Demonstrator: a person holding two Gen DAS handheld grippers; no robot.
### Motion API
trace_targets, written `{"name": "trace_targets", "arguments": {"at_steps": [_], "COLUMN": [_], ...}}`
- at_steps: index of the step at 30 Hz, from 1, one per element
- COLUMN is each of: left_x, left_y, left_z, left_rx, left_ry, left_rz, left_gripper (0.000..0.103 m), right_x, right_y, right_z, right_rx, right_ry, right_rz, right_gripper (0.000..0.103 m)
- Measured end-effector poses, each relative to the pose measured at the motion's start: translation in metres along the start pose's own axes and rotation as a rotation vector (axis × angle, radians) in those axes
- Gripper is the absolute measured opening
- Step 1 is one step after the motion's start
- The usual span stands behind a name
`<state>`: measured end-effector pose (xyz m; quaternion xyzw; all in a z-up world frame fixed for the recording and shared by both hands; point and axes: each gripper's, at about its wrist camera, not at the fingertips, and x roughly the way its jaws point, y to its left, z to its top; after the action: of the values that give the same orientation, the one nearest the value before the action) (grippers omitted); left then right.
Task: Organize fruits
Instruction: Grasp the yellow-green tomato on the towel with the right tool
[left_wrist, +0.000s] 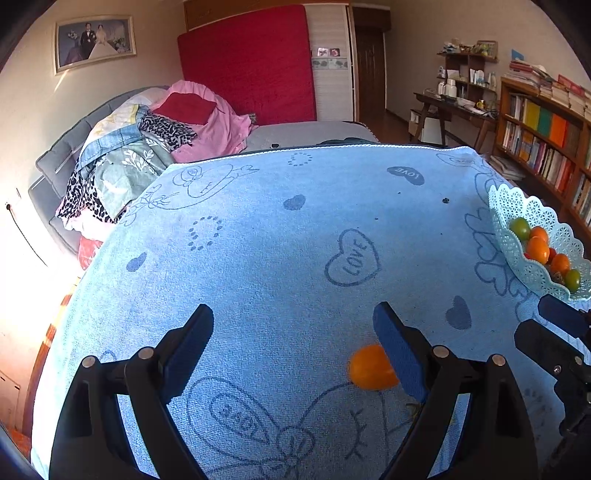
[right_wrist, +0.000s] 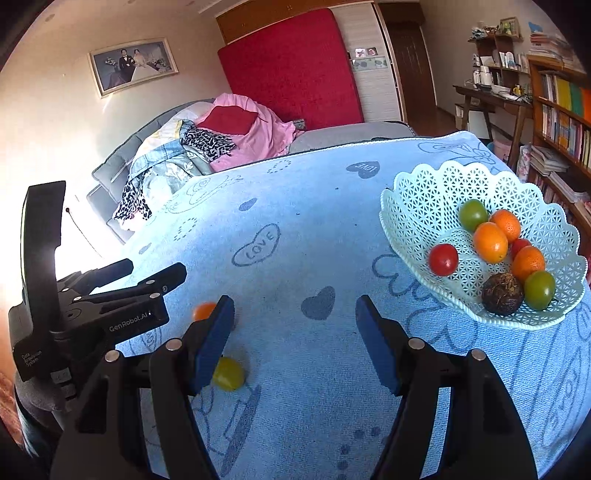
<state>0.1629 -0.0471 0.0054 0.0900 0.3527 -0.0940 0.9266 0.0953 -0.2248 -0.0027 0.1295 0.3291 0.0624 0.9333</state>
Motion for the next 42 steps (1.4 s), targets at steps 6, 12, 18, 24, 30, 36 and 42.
{"name": "trace_targets", "arguments": {"at_steps": [6,12,18,24,30,36,42], "left_x": [0.001,0.002,0.003,0.005,0.006,0.006,0.008], "left_y": [0.007,0.011,0.013,0.013,0.012,0.011,0.014], "left_z": [-0.007,-0.006,-0.007,-0.010,-0.011,-0.012,-0.014], "left_rx": [-0.003,-0.016,-0.018,-0.018,-0.019,-0.018,-0.027], "left_ry": [0.011,0.014,0.018,0.024,0.029,0.032,0.043], "left_rz": [0.008,0.016,0.018,0.015,0.015,0.015,0.021], "left_gripper": [0.087,0.087,0.087,0.087,0.087,0.087,0.087], "right_x": [0.014,0.028,0.039,0.045,0.050,0.050,0.045], "right_y": [0.023,0.045,0.050,0.056,0.059,0.057,0.051], "right_z": [-0.011,-0.025,-0.034,-0.041,-0.045,-0.043,-0.038], "right_rx": [-0.087,-0.184,-0.198,-0.228,-0.249,-0.245,-0.215], "right_ry": [0.071,0.139,0.181,0.206,0.222,0.216,0.197], "right_rz": [0.074,0.119,0.121,0.121,0.116,0.111,0.100], "right_gripper": [0.070,0.064,0.051,0.038,0.028,0.028,0.028]}}
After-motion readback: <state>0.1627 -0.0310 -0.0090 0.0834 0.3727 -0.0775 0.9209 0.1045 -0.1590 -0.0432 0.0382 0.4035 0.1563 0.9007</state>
